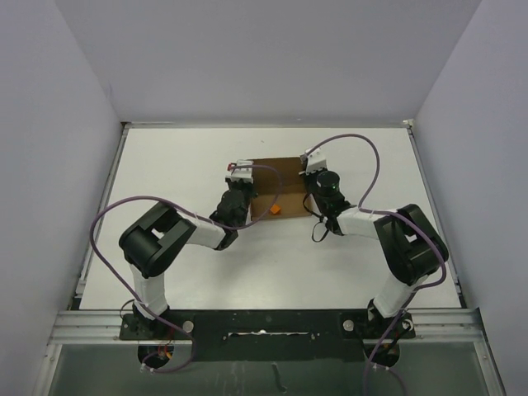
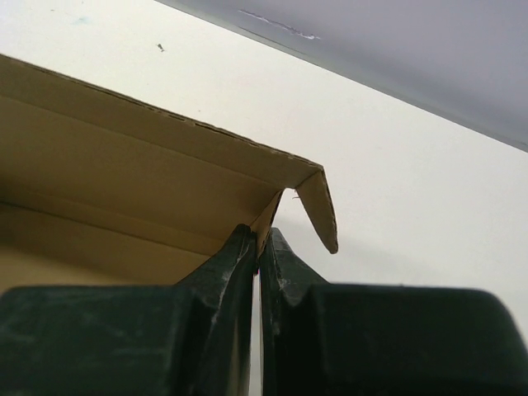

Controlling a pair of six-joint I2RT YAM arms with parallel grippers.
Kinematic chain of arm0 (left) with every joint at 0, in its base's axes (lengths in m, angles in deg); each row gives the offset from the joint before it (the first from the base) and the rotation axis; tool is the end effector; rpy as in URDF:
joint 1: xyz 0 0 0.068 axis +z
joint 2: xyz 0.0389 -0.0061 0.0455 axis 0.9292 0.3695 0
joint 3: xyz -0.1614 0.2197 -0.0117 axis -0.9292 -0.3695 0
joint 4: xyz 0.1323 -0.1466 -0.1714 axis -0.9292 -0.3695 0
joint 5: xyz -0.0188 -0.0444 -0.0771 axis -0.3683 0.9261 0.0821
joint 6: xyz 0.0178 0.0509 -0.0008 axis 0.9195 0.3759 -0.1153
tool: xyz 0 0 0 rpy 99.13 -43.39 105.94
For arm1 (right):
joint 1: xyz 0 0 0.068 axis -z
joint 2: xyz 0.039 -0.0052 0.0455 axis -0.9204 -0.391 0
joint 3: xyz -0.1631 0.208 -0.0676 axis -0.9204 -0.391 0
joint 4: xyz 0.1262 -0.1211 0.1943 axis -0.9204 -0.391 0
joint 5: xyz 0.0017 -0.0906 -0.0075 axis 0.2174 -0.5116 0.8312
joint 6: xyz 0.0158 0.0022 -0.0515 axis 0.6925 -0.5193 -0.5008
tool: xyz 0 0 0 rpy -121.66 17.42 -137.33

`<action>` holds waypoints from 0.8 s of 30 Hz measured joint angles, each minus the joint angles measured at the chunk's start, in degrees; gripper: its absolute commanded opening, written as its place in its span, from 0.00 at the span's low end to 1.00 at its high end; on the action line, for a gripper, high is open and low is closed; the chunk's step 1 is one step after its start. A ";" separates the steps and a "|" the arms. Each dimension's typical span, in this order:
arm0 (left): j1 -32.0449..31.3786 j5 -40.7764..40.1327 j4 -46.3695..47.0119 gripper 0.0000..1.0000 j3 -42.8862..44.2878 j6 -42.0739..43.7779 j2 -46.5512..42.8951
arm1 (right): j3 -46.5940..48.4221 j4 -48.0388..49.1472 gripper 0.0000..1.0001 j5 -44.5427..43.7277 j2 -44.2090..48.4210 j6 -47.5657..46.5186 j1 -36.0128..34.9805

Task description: Fold the paper box

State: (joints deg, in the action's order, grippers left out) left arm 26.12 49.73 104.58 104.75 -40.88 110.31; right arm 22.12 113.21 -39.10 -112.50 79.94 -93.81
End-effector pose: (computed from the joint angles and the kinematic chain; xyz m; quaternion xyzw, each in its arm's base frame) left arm 0.2886 -0.2350 0.1842 0.0253 0.6842 -0.0810 0.7244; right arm 0.3207 0.1529 0.1924 -0.1456 0.7558 0.0259 0.6379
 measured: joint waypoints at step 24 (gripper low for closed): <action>-1.77 -1.95 4.09 0.00 -3.91 -2.38 0.00 | -1.66 -4.76 0.03 -6.78 3.63 3.91 -3.54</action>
State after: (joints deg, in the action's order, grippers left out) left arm 24.35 47.79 108.67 100.84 -43.26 110.31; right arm 20.46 108.45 -45.88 -108.87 83.85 -97.35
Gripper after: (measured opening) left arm 0.009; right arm 0.040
